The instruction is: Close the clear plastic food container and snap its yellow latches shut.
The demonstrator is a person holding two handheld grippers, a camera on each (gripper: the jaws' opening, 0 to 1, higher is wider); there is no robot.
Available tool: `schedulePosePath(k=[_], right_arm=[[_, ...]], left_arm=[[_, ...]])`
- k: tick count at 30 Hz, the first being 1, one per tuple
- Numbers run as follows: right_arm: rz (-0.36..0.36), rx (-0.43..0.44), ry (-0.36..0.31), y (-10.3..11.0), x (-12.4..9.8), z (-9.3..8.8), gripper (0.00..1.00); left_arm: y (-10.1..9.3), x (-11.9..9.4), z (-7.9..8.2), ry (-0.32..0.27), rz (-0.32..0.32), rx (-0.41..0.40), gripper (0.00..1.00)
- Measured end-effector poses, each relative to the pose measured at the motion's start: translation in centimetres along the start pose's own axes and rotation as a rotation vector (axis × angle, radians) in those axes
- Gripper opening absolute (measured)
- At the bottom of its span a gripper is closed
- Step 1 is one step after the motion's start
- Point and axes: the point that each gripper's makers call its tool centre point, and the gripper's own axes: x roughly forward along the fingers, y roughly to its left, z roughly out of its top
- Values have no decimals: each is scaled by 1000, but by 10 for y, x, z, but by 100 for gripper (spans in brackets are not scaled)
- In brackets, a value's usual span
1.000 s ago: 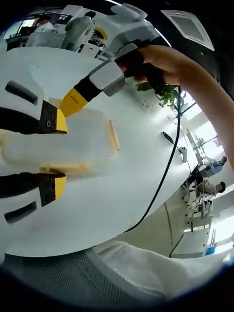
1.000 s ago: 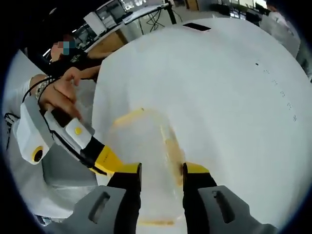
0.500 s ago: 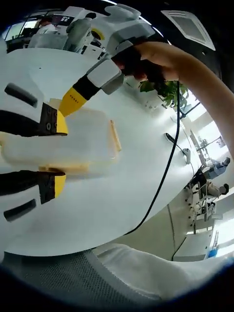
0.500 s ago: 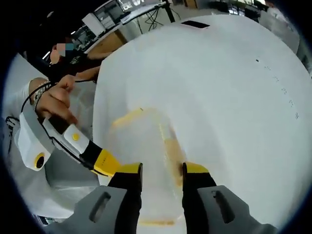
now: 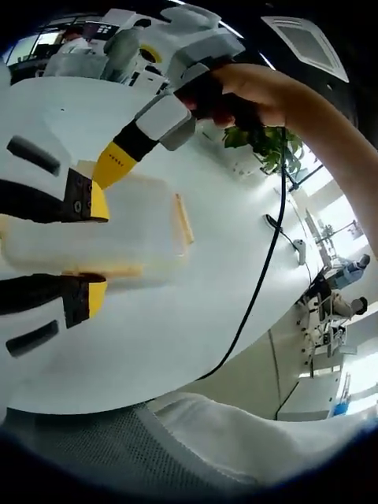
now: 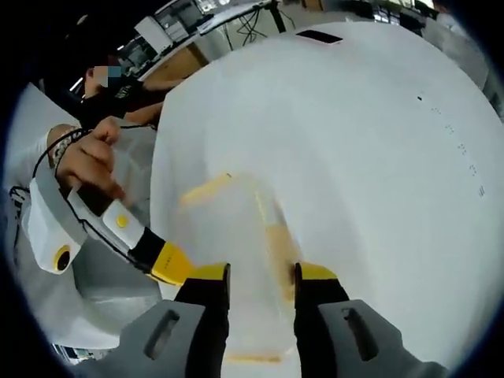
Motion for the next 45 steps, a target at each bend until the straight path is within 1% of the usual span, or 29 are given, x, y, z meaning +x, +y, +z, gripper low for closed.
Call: schedulePosePath(k=[1,2,3,4,9,13,16,19,22,25,28,29,30,33,34,35,36,37,39,40,42,43,45], right_arm=[[14,-3,16,1,1,-1,26],[44,0,42,1,1,-1,24],[44,-7,51,1,4,-4,24],[52,6,69,2,6,-7,24],[63,-14,88,4,10,-9,25],[62,-20,82,7,13,-7,25],[56,-28,77,4,11,-2,26],[44,-55,71,6,11,2,26],[24,-72,70,5,8,5,26],[12,-75,64,5,7,8,26],[-10,-83,51,4,4,10,26],[-16,-77,48,4,3,9,26],[-21,-74,45,3,3,9,26],[-43,-75,17,4,2,10,26],[-52,-78,2,3,0,9,27],[-87,-78,-18,1,-1,11,28],[-122,-78,-25,-4,-5,10,32],[-136,-82,-34,-3,-8,10,36],[-143,-65,-81,0,-16,12,45],[-154,-71,-96,-1,-20,11,48],[-178,-89,-118,-1,-28,8,55],[-178,-97,-125,1,-30,6,57],[-160,-97,-134,10,-34,-1,59]], left_arm=[[1,0,0,0,-1,-1,17],[1,0,0,0,-2,2,17],[1,-2,1,-3,-7,9,17],[2,-2,0,0,-8,5,17],[2,-3,1,-7,-5,4,17],[2,-4,1,-9,-1,11,18],[4,-3,2,-11,-1,10,18],[2,-4,3,-3,1,26,19],[3,-5,3,-24,10,9,19],[2,-6,4,-36,18,15,20],[1,-5,5,-10,39,82,20],[0,-5,5,-4,47,89,21],[0,-4,5,5,53,122,21],[-1,-6,5,3,59,126,22],[0,-7,3,17,60,137,22],[-1,-8,1,24,56,137,23],[0,-9,-1,34,54,127,24],[-1,-11,-4,48,46,102,26],[-1,-14,-12,73,33,81,32],[0,-16,-14,74,37,68,35],[-1,-22,-15,65,24,38,40],[0,-25,-17,72,18,34,44],[4,-31,-22,96,32,58,46]])
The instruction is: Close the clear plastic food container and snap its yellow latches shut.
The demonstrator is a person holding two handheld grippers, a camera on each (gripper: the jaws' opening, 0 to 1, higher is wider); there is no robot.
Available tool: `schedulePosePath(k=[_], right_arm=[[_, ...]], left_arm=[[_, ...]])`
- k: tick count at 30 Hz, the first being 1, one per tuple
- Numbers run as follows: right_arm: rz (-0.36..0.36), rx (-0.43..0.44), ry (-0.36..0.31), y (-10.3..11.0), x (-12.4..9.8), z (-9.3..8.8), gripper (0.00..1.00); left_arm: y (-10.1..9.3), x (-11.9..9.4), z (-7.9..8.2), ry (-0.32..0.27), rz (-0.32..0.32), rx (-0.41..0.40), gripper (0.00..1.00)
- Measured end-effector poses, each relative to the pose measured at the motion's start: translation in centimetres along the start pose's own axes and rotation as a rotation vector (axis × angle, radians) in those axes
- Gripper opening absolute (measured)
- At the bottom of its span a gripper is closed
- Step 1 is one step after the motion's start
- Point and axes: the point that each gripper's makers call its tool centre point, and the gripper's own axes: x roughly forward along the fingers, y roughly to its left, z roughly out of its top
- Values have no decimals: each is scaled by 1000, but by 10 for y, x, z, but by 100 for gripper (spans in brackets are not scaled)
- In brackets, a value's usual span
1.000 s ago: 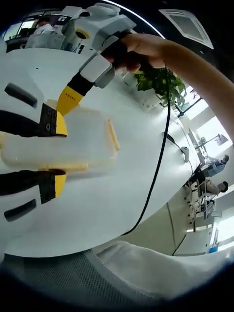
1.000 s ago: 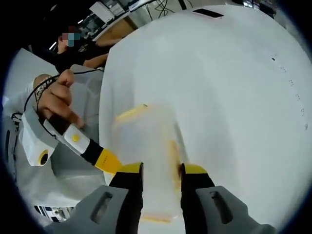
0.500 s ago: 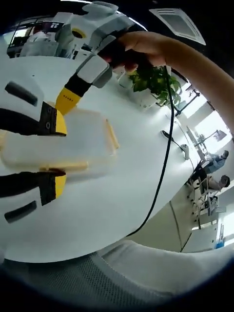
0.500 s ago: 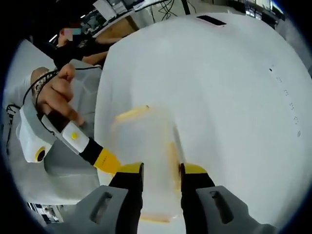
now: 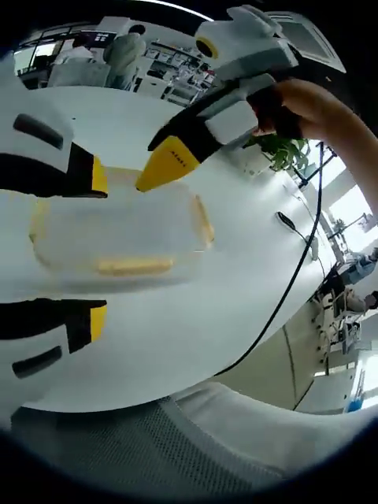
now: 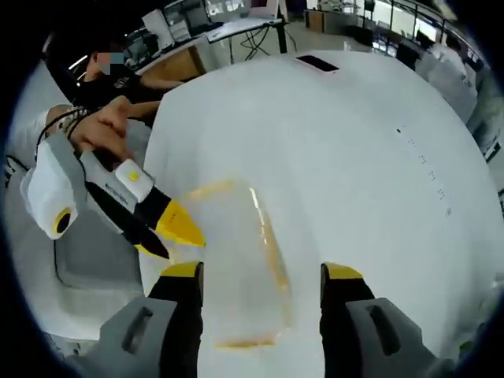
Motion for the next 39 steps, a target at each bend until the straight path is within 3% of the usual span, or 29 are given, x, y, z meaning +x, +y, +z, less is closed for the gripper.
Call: schedulePosePath(k=[2,4,7,10,15,23,27,30,34,36,38,39], right_arm=[[6,-11,-14,8,-4,-5,60],[-1,-41,-22,14,-4,-11,64],[-2,-78,-2,21,-5,-22,69],[-9,-106,26,25,-3,-32,68],[-39,-145,70,23,-1,-46,70],[-83,-189,164,15,5,-66,70],[-89,-209,225,13,13,-79,71],[-103,-221,231,8,18,-81,74],[-85,-220,228,10,20,-81,72],[-86,-227,231,10,21,-80,72],[-89,-234,232,9,21,-80,72],[-90,-235,233,9,21,-80,71]], left_arm=[[4,-5,-3,7,8,10,48],[8,-10,-8,15,-13,-48,56],[19,-16,-17,32,-27,-127,70],[35,-21,-24,29,-15,-148,74],[42,-23,-33,25,-75,-241,89],[41,-8,-50,105,-150,-264,90],[36,4,-49,121,-181,-283,92],[34,10,-44,110,-187,-262,92],[38,18,-41,110,-180,-215,87],[32,18,-40,114,-221,-208,82],[17,15,-38,114,-303,-211,67],[21,17,-40,117,-269,-212,68]])
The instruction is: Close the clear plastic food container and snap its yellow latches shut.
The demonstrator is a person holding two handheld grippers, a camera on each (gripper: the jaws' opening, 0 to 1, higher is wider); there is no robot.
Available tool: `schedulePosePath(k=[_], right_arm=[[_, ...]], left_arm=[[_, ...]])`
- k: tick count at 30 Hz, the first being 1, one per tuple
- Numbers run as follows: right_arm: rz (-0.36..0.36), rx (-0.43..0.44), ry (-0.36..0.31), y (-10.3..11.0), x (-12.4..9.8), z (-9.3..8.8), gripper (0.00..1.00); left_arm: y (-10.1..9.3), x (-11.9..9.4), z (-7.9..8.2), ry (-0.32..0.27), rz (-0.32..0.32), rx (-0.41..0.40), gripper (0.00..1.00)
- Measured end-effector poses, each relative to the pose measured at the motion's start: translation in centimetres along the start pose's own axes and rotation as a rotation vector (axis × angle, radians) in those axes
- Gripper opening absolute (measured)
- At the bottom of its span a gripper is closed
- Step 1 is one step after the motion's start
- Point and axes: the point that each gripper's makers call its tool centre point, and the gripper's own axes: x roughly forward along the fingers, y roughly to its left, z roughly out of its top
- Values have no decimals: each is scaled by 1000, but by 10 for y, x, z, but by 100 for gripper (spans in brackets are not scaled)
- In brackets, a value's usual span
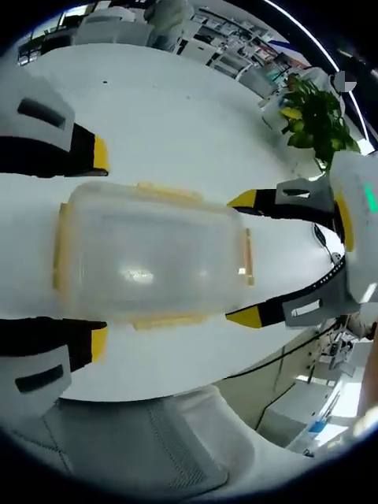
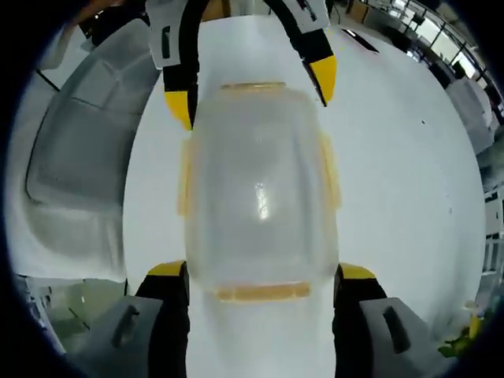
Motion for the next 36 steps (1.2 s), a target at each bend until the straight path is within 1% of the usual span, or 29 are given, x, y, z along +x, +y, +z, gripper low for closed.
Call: schedulePosePath(k=[1,5,9,14,17,19,23,26,29,33,36], right_arm=[[-2,1,-3,0,0,1,71],[0,1,-7,0,0,2,71],[0,4,-27,-1,2,9,71],[-2,7,-31,-3,5,23,71],[-1,7,-49,-3,8,37,71],[0,2,-55,-4,10,45,71],[1,-8,-62,-5,14,58,71],[5,-19,-66,-5,16,66,71],[6,-31,-60,-5,18,71,71],[8,-36,-69,-5,20,79,71],[6,-38,-68,-5,21,82,71]], left_arm=[[2,0,-1,9,1,15,67],[2,0,-2,13,-1,13,67],[4,-2,-8,27,2,17,67],[8,-7,-21,50,1,26,67],[10,-12,-34,82,3,34,66],[11,-16,-42,92,5,31,66],[12,-22,-54,92,12,19,66],[12,-25,-61,87,16,9,66],[11,-28,-66,71,23,-10,66],[12,-32,-74,64,25,-13,66],[12,-33,-76,62,26,-15,66]])
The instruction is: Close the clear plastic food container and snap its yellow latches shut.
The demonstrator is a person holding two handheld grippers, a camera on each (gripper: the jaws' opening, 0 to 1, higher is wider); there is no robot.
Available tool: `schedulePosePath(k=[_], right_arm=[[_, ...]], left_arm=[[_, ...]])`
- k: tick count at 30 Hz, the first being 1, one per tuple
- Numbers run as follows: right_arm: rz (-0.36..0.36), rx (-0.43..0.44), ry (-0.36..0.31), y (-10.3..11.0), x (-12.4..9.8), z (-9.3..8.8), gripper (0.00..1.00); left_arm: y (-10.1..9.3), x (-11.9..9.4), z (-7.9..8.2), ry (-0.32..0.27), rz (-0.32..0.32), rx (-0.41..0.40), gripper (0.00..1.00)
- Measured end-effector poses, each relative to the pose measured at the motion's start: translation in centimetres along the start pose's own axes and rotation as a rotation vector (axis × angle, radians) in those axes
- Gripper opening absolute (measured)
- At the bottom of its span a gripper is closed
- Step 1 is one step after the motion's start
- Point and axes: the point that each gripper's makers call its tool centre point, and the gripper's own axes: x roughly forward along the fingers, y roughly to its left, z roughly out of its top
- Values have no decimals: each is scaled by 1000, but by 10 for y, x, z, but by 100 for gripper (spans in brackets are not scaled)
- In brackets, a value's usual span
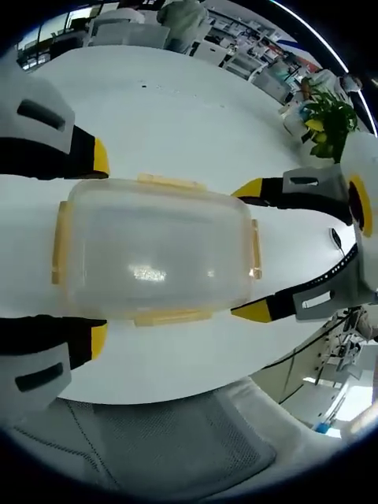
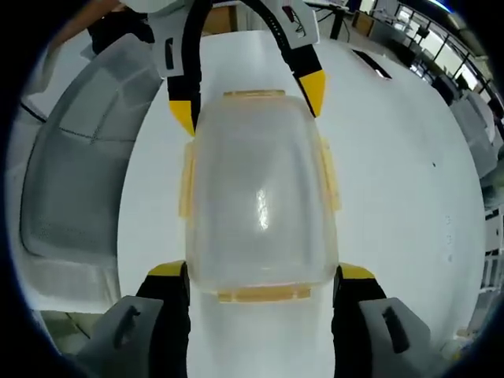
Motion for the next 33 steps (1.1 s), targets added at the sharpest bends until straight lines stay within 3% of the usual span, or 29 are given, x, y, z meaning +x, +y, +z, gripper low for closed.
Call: schedulePosePath(k=[12,33], right_arm=[[-5,3,-12,-12,1,4,71],[-18,11,-10,-70,5,14,71]], left_arm=[[12,1,-3,3,-4,6,66],[71,11,-12,46,-2,17,66]])
